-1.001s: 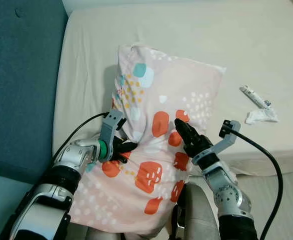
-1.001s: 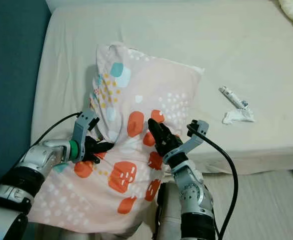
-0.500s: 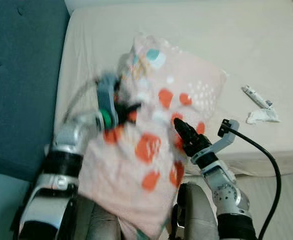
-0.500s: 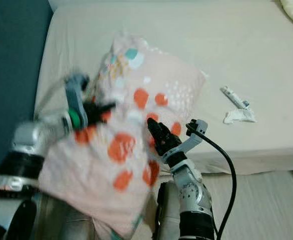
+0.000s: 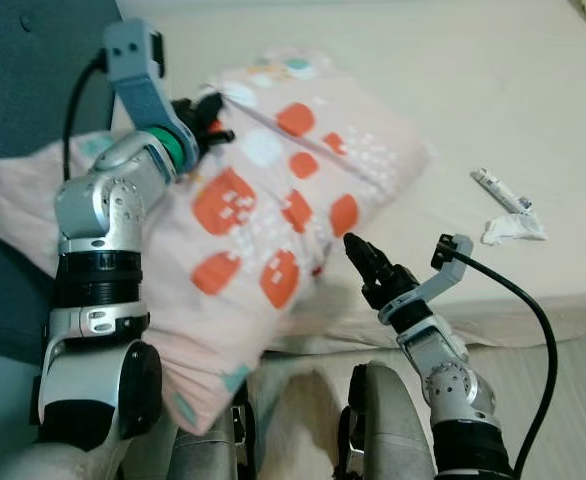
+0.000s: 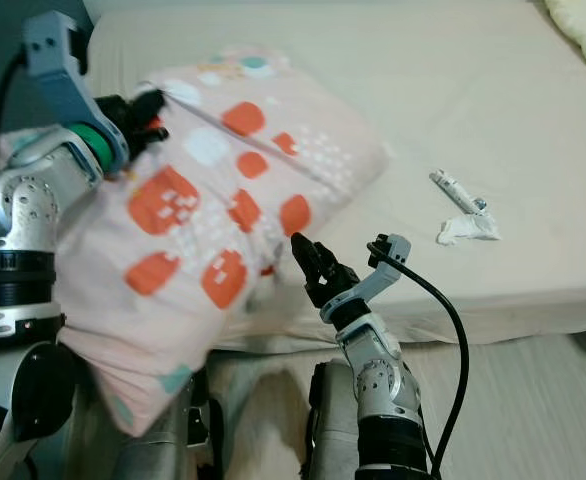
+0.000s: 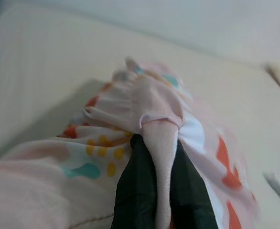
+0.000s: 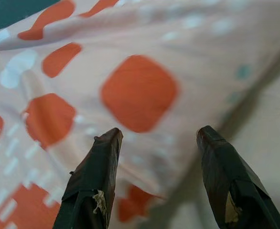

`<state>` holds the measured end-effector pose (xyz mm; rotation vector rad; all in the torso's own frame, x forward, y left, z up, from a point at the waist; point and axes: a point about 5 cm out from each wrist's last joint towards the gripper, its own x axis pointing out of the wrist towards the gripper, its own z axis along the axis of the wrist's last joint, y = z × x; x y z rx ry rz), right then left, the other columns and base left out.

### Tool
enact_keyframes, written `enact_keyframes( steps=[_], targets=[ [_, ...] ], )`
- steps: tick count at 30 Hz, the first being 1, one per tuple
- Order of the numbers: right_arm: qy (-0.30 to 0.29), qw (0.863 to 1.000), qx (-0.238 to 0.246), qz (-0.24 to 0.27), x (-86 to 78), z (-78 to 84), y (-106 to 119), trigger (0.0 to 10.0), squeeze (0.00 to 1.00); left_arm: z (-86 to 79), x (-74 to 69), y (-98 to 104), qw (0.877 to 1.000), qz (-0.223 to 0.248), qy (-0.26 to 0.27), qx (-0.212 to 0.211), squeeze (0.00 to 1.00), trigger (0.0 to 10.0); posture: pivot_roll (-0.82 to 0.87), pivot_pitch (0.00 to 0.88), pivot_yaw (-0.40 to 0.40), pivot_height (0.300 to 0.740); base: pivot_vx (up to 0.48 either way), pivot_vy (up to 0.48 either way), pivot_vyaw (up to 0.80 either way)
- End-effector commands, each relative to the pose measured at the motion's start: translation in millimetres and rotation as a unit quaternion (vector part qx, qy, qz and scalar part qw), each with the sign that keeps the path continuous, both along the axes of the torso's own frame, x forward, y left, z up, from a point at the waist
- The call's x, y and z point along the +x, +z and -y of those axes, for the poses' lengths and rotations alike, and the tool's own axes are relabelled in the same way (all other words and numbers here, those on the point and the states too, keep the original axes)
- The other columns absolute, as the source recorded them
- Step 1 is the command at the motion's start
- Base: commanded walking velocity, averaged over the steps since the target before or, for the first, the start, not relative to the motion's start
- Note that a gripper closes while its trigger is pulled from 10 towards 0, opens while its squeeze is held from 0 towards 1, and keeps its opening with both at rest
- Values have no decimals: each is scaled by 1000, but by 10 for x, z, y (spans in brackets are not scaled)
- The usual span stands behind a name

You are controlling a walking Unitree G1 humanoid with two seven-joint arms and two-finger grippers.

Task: Clean up the room

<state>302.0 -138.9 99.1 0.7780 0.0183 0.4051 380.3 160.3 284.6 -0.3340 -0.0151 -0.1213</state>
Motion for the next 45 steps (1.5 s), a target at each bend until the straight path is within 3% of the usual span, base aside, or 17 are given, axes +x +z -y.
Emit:
enact_keyframes(
  steps=[1,3,5,9,18,21,22,24,26,29,32,37,38,40,41,44,45],
  targets=[
    [0,1000,0,-8,-16,5,-48,10000,0,-73,-8,230,997,55,43,-17,0,10000,118,148,49,625,0,0,0],
    [0,1000,0,-8,-15,5,-48,10000,0,-81,-7,246,997,59,52,-20,0,10000,118,148,49,625,0,0,0],
    [3,1000,-2,-7,-4,-10,-39,10000,0,-116,-12,457,988,117,96,-41,0,10000,114,145,43,625,0,0,0],
    [6,1000,-3,-5,1,-26,-32,10000,0,-375,-83,809,954,204,208,-64,0,10000,106,141,40,625,0,0,0],
    [9,1000,-7,-11,-23,-35,-73,10000,0,-718,-153,974,923,221,301,-89,0,10000,105,143,34,625,0,0,0],
    [9,1000,-8,-14,-43,-43,-94,10000,0,-454,4,258,960,86,254,85,0,10000,101,144,42,625,0,0,0],
    [9,1000,-8,-14,-43,-43,-94,10000,0,-454,4,258,960,86,254,85,0,10000,101,144,42,625,0,0,0],
    [7,1000,-7,-17,-53,-37,-106,10000,0,-324,22,-305,955,12,219,198,0,10000,104,147,44,625,0,0,0],
    [7,1000,-7,-18,-60,-33,-114,10000,0,-303,2,-614,942,-24,212,259,0,10000,104,147,44,625,0,0,0],
    [8,1000,-8,-19,-64,-33,-121,10000,0,-264,0,-876,942,-56,186,275,0,10000,104,147,38,625,0,0,0],
    [13,1000,-14,-21,-52,-47,-130,10000,0,-38,-32,-1507,938,-163,87,292,0,10000,108,145,33,625,0,0,0],
    [8,1000,-11,-13,-29,-37,-85,10000,0,55,-10,-1473,943,-143,94,286,0,10000,93,134,30,625,0,0,0],
    [6,1000,-12,-11,-23,-31,-76,10000,0,93,5,-1399,949,-116,97,278,1000,10000,90,129,31,625,0,0,0],
    [6,1000,-12,-11,-23,-31,-76,10000,0,93,5,-1399,949,-116,97,278,1000,10000,90,129,31,625,0,0,0],
    [5,1000,-13,-11,-32,-23,-79,10000,0,116,53,-1066,964,-19,123,236,1000,10000,87,128,35,625,0,0,0],
    [5,1000,-13,-11,-32,-23,-79,10000,0,116,53,-1066,964,-19,123,236,1000,10000,87,128,35,625,0,0,0],
    [4,1000,-12,-10,-39,-19,-81,10000,0,67,50,-824,959,47,159,229,1000,10000,87,128,35,625,0,0,0]
  ],
)
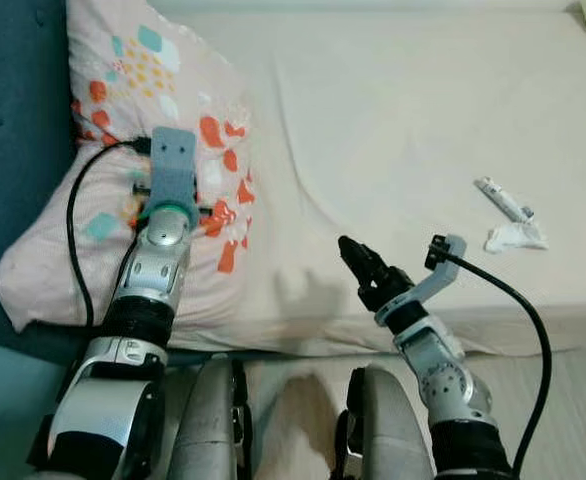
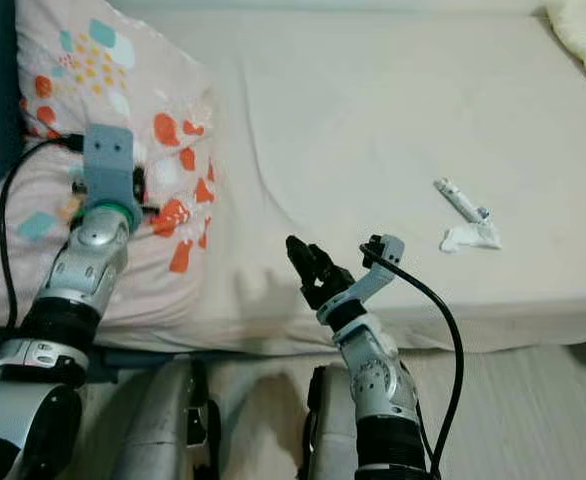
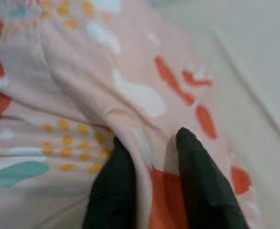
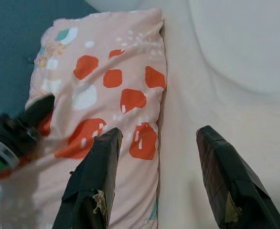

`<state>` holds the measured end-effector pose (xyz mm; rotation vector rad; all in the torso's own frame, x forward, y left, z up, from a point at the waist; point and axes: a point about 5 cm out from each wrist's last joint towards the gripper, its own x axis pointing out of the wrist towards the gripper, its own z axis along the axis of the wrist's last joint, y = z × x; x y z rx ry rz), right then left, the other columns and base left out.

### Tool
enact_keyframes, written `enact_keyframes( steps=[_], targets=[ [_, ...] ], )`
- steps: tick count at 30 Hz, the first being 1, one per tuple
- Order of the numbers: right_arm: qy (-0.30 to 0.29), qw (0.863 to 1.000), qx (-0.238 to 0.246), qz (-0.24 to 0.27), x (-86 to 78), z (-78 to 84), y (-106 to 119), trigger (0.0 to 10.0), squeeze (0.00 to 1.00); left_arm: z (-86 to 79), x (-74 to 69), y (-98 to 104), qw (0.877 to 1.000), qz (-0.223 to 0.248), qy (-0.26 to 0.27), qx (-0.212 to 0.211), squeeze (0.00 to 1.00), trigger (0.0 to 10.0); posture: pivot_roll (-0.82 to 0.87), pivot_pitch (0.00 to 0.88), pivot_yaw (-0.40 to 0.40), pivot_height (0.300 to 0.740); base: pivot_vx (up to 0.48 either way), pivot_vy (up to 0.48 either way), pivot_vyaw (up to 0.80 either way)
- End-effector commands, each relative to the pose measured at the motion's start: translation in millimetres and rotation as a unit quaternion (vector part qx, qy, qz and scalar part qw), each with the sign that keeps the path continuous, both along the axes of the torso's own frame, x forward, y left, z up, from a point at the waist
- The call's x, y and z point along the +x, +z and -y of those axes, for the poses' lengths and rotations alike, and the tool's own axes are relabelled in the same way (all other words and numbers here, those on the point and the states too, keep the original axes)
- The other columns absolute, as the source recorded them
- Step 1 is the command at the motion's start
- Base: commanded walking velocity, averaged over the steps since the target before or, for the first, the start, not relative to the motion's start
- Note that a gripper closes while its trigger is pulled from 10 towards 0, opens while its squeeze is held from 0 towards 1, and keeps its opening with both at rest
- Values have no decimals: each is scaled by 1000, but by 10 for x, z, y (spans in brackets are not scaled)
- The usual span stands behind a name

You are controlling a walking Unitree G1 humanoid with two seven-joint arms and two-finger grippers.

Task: Clean up the room

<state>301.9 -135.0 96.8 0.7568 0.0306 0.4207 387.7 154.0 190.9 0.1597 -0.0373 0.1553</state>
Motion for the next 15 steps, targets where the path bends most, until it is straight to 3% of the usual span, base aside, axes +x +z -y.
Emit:
enact_keyframes(
  steps=[1,2,4,5,6,7,8,13,14,15],
  targets=[
    [-4,1000,-2,-9,-38,20,-58,10000,0,5,-24,113,999,49,8,-6,1000,10000,87,128,35,625,0,0,0],
    [-5,1000,-1,-8,-46,21,-59,10000,0,-61,-41,364,992,121,25,-4,545,10000,87,129,40,625,0,0,0],
    [-5,1000,-1,-8,-46,21,-59,10000,0,-61,-41,364,992,121,25,-4,545,10000,87,129,40,625,0,0,0],
    [-10,1000,-4,-1,-53,24,-48,10000,0,-158,-95,688,981,191,25,4,0,10000,90,129,44,625,0,0,0],
    [-18,1000,-11,6,-56,32,-30,10000,0,-214,-164,935,971,238,6,8,0,10000,90,129,44,625,0,0,0],
    [-18,1000,-11,6,-56,32,-30,10000,0,-214,-164,935,971,238,6,8,0,10000,90,129,44,625,0,0,0],
    [-33,999,-28,23,-59,62,29,10000,0,-288,-348,1200,959,271,-57,57,0,10000,95,129,48,625,0,0,0],
    [-35,998,-36,28,-61,74,46,10000,0,-310,-414,1226,956,270,-78,79,0,10000,95,129,48,625,0,0,0],
    [-42,997,-54,36,-62,101,54,10000,0,-321,-477,1192,959,253,-100,83,0,10000,99,127,43,625,0,0,0],
    [-60,994,-83,45,-49,134,73,10000,0,-244,-549,936,971,198,-133,24,0,10000,110,116,28,630,0,0,0]
  ],
)
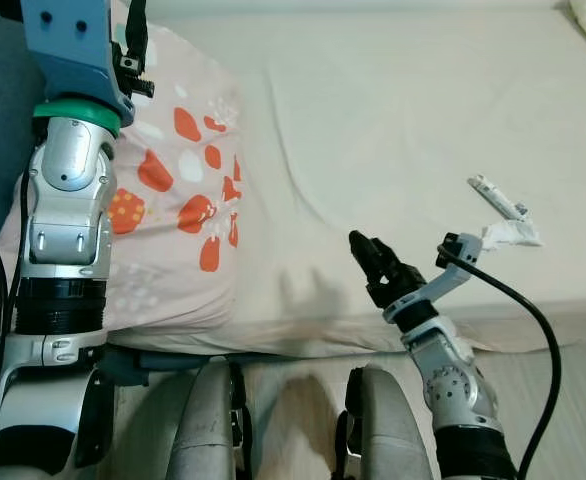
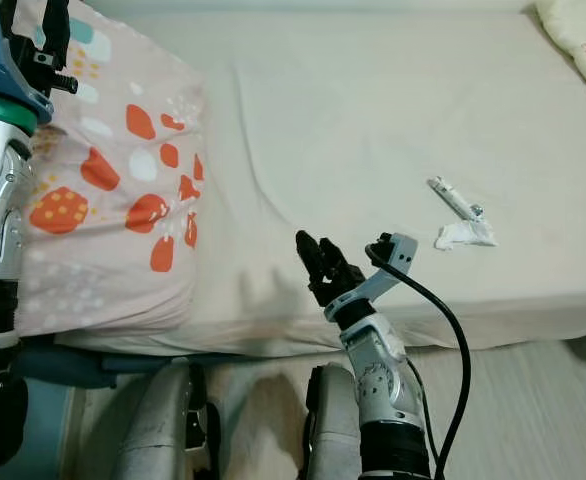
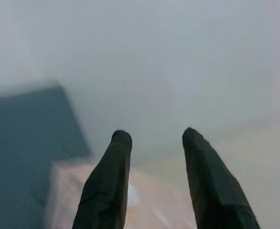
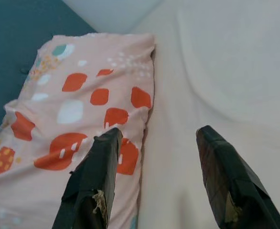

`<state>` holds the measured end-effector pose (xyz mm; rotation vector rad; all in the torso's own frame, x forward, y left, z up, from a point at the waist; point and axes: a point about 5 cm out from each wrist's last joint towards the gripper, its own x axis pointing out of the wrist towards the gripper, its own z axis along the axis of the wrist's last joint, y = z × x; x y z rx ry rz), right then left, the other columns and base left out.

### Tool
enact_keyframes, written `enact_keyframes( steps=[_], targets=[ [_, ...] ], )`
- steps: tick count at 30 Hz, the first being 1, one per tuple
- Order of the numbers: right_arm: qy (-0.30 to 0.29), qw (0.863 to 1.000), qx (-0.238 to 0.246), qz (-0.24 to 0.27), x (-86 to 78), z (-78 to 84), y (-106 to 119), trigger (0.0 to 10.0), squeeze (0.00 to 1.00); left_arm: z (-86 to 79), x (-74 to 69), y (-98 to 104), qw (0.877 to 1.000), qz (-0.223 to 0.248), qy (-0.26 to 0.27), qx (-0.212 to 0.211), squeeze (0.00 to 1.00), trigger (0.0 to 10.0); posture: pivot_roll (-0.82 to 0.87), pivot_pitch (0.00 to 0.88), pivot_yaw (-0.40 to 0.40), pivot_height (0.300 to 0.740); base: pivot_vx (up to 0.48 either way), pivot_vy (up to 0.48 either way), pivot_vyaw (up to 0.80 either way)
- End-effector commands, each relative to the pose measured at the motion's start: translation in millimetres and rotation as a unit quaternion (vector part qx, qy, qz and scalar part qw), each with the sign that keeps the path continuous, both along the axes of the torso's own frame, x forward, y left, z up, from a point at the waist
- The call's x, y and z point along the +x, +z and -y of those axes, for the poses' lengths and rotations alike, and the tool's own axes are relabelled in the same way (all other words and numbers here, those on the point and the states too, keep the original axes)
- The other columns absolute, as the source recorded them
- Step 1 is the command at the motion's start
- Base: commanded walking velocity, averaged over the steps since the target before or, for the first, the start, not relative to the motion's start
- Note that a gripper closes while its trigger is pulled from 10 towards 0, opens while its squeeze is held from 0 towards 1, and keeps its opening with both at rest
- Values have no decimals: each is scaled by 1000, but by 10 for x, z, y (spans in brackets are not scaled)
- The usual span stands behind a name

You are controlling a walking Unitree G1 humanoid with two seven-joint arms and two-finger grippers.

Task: Clean up the room

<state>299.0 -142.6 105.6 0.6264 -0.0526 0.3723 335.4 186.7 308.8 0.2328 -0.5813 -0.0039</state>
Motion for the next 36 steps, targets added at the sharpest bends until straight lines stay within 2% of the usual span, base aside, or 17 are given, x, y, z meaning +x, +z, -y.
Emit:
enact_keyframes(
  steps=[1,3,4,5,6,7,8,13,17,18,19,20,23,33,34,36],
  targets=[
    [-21,999,-26,4,-20,57,-15,10000,0,83,-26,-242,997,-65,-40,-20,0,10000,110,116,28,630,0,0,0],
    [-48,997,-61,19,-4,99,24,10000,0,261,-166,-635,978,-155,-104,-90,0,10000,105,110,23,640,0,0,0],
    [-48,997,-61,19,-4,99,24,10000,0,261,-166,-635,978,-155,-104,-90,0,10000,105,110,23,640,0,0,0],
    [-65,995,-73,29,-5,123,62,10000,0,389,-261,-890,964,-199,-123,-127,0,10000,105,101,18,649,0,0,0],
    [-71,994,-76,32,-17,121,79,10000,0,445,-308,-980,956,-219,-134,-146,0,10000,104,98,15,654,0,0,0],
    [-71,994,-76,32,-17,121,79,10000,0,445,-308,-980,956,-219,-134,-146,0,10000,104,98,15,654,0,0,0],
    [-74,994,-78,34,-25,118,88,10000,0,473,-334,-1024,950,-229,-141,-156,0,10000,104,98,15,659,0,0,0],
    [-79,993,-84,39,-66,101,95,10000,0,507,-371,-1021,950,-227,-148,-157,0,10000,97,84,13,669,0,0,0],
    [-82,991,-92,47,-117,64,110,10000,0,495,-366,-951,954,-214,-148,-150,0,10000,90,77,14,679,0,0,0],
    [-84,991,-92,49,-136,40,114,10000,0,488,-363,-953,958,-212,-143,-133,0,10000,90,77,14,684,0,0,0],
    [-84,991,-92,49,-136,40,114,10000,0,488,-363,-953,958,-212,-143,-133,0,10000,90,77,14,684,0,0,0],
    [-84,991,-93,50,-150,14,113,10000,0,494,-365,-986,960,-213,-141,-114,0,10000,90,77,14,689,0,0,0],
    [-84,990,-99,53,-156,-26,103,10000,0,513,-367,-1087,957,-234,-135,-102,0,10000,74,67,20,698,0,0,0],
    [-86,989,-110,51,-150,-6,79,10000,0,605,-317,-1173,954,-249,-129,-112,0,10000,73,57,7,723,0,0,0],
    [-88,987,-125,41,-144,23,11,10000,0,657,-289,-1290,954,-257,-123,-96,0,10000,69,45,5,733,0,0,0],
    [-89,987,-129,38,-145,29,-6,10000,0,669,-284,-1322,954,-259,-122,-91,0,10000,69,45,5,737,0,0,0]
  ],
)
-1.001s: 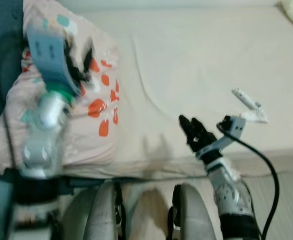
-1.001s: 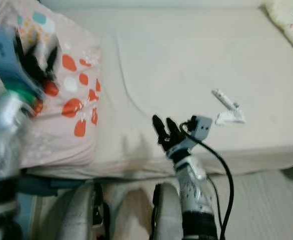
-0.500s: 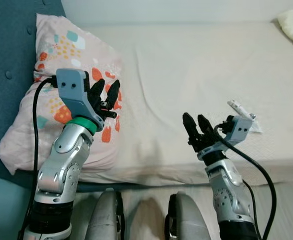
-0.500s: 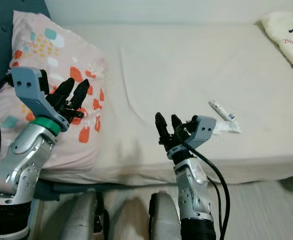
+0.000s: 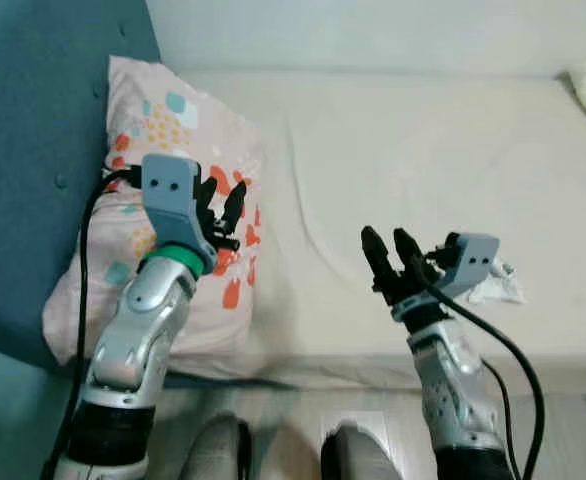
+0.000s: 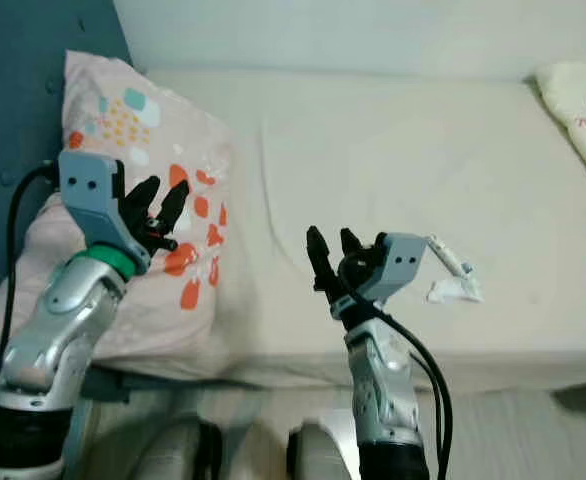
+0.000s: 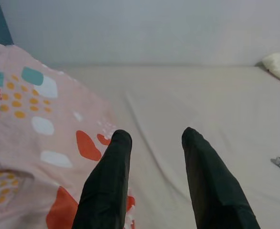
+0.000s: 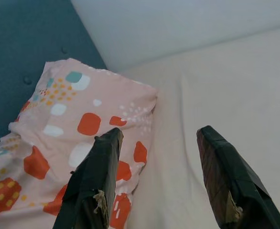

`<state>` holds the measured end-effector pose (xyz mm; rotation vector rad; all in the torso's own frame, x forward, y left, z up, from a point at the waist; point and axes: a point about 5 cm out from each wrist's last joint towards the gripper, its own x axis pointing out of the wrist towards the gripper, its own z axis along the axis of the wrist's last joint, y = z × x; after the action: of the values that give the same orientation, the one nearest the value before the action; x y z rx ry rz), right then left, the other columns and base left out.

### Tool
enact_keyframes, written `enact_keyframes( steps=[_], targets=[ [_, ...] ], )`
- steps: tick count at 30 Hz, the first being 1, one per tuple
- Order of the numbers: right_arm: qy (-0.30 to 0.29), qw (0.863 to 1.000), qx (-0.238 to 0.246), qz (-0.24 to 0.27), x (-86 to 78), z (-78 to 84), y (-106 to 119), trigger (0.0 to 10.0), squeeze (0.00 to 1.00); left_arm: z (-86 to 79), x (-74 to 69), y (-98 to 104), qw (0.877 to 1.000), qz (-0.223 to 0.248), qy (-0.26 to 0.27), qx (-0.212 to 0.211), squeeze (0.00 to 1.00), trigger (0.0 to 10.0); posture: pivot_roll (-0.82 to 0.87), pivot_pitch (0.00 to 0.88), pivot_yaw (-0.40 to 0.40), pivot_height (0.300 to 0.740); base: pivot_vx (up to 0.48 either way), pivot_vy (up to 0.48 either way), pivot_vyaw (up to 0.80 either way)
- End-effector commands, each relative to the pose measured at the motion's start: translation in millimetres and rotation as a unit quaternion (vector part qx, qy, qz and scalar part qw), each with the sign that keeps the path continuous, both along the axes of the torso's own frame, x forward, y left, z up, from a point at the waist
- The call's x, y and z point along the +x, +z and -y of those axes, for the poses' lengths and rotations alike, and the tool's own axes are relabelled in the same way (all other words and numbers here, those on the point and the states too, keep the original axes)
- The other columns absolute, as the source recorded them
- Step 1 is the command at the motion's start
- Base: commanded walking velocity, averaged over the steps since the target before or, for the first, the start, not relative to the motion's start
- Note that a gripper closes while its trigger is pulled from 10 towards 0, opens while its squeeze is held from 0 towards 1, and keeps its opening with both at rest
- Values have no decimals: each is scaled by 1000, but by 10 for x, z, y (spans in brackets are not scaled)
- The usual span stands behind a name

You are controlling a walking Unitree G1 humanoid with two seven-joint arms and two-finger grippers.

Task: Clean up the room

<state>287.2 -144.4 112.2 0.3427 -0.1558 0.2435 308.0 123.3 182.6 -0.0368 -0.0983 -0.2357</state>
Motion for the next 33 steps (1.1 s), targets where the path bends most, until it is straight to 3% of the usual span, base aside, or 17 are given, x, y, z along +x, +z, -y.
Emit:
enact_keyframes(
  steps=[1,3,4,5,6,8,10,11,13,20,21,23,29,33],
  targets=[
    [-9,1000,-9,-27,-34,25,-148,10000,0,30,-7,-181,1000,-24,-2,14,0,10000,65,30,7,740,0,0,0],
    [-17,998,-25,-48,-53,50,-276,10000,0,15,-19,-396,998,-55,-3,27,0,10000,65,24,7,740,0,0,0],
    [-17,998,-25,-48,-53,50,-276,10000,0,15,-19,-396,998,-55,-3,27,0,10000,65,24,7,740,0,0,0],
    [-24,997,-44,-64,-80,71,-383,10000,0,-15,-50,-597,996,-79,-4,51,0,10000,61,9,7,740,0,0,0],
    [-24,997,-44,-64,-80,71,-383,10000,0,-15,-50,-597,996,-79,-4,51,0,10000,61,9,7,740,0,0,0],
    [-44,991,-86,-93,-148,133,-580,10000,0,-103,-141,-979,989,-131,1,71,0,10000,60,0,4,740,0,0,0],
    [-112,981,-119,-108,-214,285,-702,10000,0,-162,-222,-1291,980,-194,27,43,0,10000,64,0,-3,740,0,0,0],
    [-112,981,-119,-108,-214,285,-702,10000,0,-162,-222,-1291,980,-194,27,43,0,10000,64,0,-3,740,0,0,0],
    [-168,969,-129,-127,-266,407,-790,10000,0,-146,-252,-1428,974,-223,49,3,0,10000,62,0,-3,740,0,0,0],
    [-162,964,-122,-170,-357,343,-1010,10000,0,-18,-240,-1503,975,-213,56,7,0,10000,58,0,1,740,0,0,0],
    [-150,965,-119,-179,-385,279,-1078,10000,0,-54,-210,-1535,975,-209,59,36,0,10000,51,0,4,740,0,0,0],
    [-147,965,-123,-179,-395,246,-1105,10000,0,-103,-192,-1562,975,-205,62,53,0,10000,34,0,8,740,0,0,0],
    [-150,965,-131,-173,-392,228,-1111,10000,0,-130,-180,-1582,976,-203,65,50,0,10000,26,0,9,740,0,0,0],
    [-135,963,-163,-168,-371,170,-1108,10000,0,-112,-222,-1615,977,-206,42,43,0,10000,-11,0,14,740,0,0,0]
  ],
)
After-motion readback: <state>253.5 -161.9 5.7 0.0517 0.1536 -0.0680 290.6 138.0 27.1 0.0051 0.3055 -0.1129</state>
